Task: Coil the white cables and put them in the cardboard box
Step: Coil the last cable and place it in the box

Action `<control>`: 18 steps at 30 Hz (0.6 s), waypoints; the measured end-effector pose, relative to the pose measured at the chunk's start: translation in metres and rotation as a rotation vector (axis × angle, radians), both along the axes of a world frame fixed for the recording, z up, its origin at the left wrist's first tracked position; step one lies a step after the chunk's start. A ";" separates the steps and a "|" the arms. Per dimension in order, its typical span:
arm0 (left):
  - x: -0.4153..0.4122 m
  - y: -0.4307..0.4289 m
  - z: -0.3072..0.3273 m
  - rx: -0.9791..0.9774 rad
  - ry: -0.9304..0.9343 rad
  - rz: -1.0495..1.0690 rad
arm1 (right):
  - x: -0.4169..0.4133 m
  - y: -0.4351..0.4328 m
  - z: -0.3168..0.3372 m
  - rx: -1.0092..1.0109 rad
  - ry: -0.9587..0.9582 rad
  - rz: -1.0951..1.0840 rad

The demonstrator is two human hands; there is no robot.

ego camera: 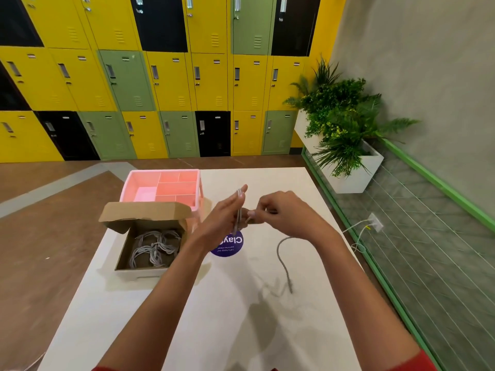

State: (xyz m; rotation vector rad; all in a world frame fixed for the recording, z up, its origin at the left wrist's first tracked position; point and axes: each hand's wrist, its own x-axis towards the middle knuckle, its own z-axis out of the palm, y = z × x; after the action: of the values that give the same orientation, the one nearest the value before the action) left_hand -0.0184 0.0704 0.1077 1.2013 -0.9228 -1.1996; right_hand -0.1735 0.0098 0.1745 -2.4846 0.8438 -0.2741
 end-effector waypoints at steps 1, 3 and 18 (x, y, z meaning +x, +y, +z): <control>-0.002 0.001 -0.003 0.010 -0.004 -0.027 | 0.000 -0.002 0.004 -0.011 -0.040 -0.013; -0.006 0.003 -0.005 0.026 -0.008 -0.098 | 0.000 -0.006 0.010 -0.034 -0.101 -0.032; -0.010 0.018 0.007 0.002 0.188 -0.432 | -0.003 -0.034 0.002 0.115 -0.423 -0.150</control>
State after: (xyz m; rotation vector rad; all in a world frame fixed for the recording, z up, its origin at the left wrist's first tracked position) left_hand -0.0282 0.0881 0.1143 0.8934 -1.0696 -1.6258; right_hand -0.1762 -0.0242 0.1761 -2.1461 0.8350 -0.7506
